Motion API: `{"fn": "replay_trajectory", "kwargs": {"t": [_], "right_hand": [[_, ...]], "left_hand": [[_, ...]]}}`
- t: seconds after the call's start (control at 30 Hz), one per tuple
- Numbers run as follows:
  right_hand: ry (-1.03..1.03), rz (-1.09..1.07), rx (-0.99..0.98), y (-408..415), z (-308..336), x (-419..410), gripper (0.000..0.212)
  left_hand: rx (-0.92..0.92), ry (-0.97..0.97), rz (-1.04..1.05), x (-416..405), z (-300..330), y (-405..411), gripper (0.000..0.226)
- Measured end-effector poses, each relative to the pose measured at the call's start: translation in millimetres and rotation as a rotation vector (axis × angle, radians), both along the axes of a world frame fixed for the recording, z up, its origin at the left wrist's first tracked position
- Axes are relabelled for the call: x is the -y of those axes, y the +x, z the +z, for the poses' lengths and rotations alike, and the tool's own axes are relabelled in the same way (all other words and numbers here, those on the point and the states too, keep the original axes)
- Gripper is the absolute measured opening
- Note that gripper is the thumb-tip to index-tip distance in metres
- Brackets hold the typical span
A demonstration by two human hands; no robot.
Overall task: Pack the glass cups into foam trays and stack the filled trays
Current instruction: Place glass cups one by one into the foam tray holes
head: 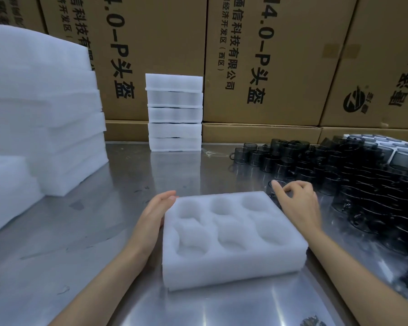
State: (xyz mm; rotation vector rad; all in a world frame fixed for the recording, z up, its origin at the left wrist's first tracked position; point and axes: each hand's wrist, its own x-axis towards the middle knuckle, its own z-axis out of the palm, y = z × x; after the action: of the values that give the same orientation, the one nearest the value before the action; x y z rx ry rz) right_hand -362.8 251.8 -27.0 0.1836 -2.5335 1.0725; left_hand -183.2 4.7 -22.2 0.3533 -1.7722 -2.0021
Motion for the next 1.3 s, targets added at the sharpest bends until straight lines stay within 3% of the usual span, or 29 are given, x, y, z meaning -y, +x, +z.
{"fn": "replay_trajectory", "kwargs": {"t": [0.1,0.2,0.33,0.43,0.53,0.7,1.07,1.3], "right_hand": [[0.075,-0.038,0.023,-0.2,4.4,5.3,0.039],[-0.032,0.007,0.008,2.9,11.1,5.1,0.031],[-0.333,0.196,-0.157,21.5,45.8,6.1,0.058],[-0.431,0.471,-0.220,49.1,73.6,21.0,0.056],[-0.318,0.721,-0.186,79.9,80.7,52.4,0.058],[0.001,0.855,-0.213,106.4,58.6,88.1,0.062],[0.176,0.931,-0.041,98.3,52.2,86.8,0.058],[0.246,0.971,0.004,98.6,48.2,87.7,0.055]], "left_hand": [[0.012,-0.025,-0.004,-0.1,-0.5,-1.3,0.019],[0.028,-0.049,-0.010,-0.8,0.4,-3.3,0.024],[0.055,-0.095,-0.018,-2.3,1.6,-5.1,0.029],[0.068,-0.133,-0.019,-3.6,2.4,-6.8,0.031],[0.061,-0.148,-0.025,-4.4,3.3,-7.6,0.032],[0.014,-0.195,-0.003,-4.9,1.4,-8.9,0.024],[0.049,-0.181,-0.023,-5.2,1.8,-6.6,0.034],[0.009,-0.322,0.003,-4.9,1.1,-4.6,0.036]]}}
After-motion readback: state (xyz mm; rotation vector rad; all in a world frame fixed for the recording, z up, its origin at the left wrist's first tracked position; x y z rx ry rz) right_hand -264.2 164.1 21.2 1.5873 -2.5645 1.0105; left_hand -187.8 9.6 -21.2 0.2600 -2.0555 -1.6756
